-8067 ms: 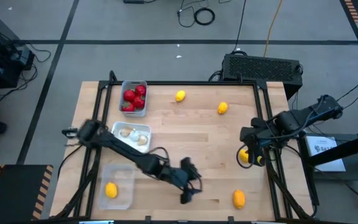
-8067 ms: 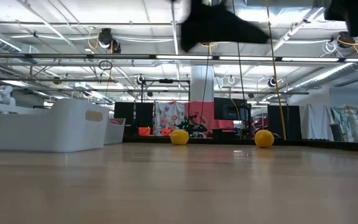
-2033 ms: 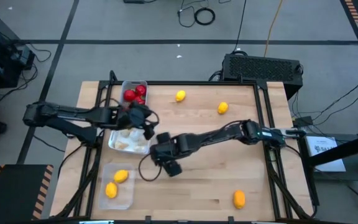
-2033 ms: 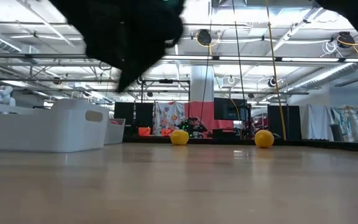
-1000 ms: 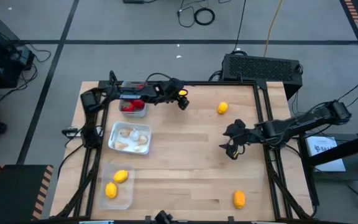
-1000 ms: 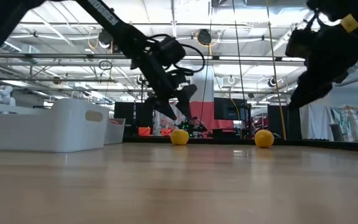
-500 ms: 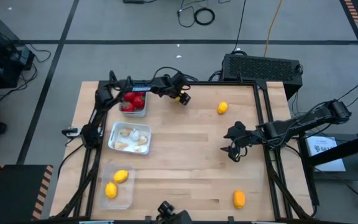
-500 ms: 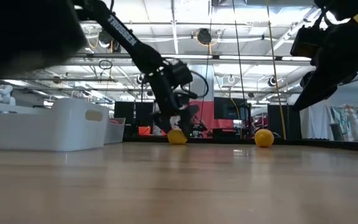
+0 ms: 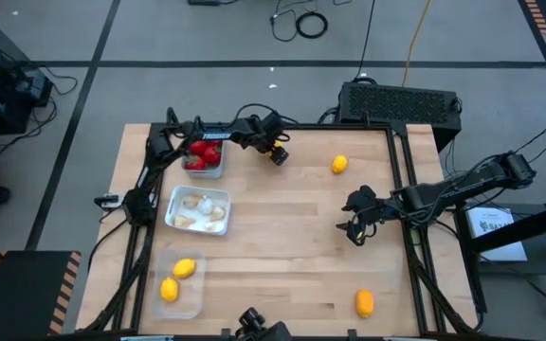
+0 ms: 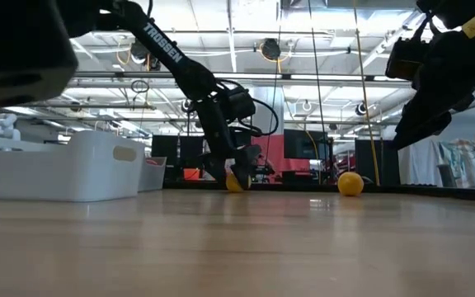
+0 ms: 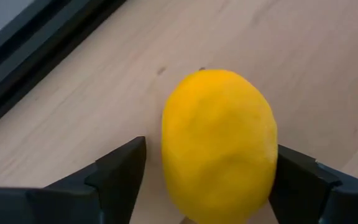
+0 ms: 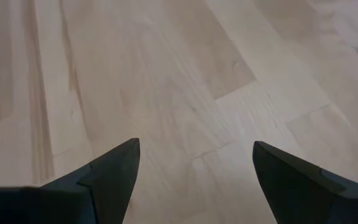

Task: Sort produce into baskets
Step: Put the yellow lemon into the transparent bin

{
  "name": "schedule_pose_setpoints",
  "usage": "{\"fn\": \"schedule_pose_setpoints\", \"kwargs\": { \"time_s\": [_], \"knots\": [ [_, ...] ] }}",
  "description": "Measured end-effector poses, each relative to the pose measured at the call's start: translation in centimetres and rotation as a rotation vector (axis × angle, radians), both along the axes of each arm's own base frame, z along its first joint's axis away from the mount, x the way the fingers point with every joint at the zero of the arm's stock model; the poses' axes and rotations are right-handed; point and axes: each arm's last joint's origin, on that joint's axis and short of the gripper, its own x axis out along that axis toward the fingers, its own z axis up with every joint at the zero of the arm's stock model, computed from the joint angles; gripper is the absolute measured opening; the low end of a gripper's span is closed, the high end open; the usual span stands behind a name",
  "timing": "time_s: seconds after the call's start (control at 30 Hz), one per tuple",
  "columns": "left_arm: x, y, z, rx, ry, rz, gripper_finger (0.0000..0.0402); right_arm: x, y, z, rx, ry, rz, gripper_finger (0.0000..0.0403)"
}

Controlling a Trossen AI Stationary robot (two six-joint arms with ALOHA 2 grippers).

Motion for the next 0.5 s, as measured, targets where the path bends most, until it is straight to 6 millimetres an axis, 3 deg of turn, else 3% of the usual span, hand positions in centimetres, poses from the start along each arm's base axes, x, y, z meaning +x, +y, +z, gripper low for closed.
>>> {"fn": "schedule_pose_setpoints", "kwargs": {
  "time_s": [0.27, 0.5],
  "knots": [
    [0.0, -1.0, 0.6, -0.003, 0.031, -0.067, 0.0219, 0.1, -0.2, 0.1, -0.023, -0.02, -0.06, 0.0302],
    [-0.5, -4.5, 5.3, -0.022, 0.037, -0.196, 0.0196, 0.3, -0.3, 0.2, -0.061, -0.045, -0.093, 0.0302]
  ]
}}
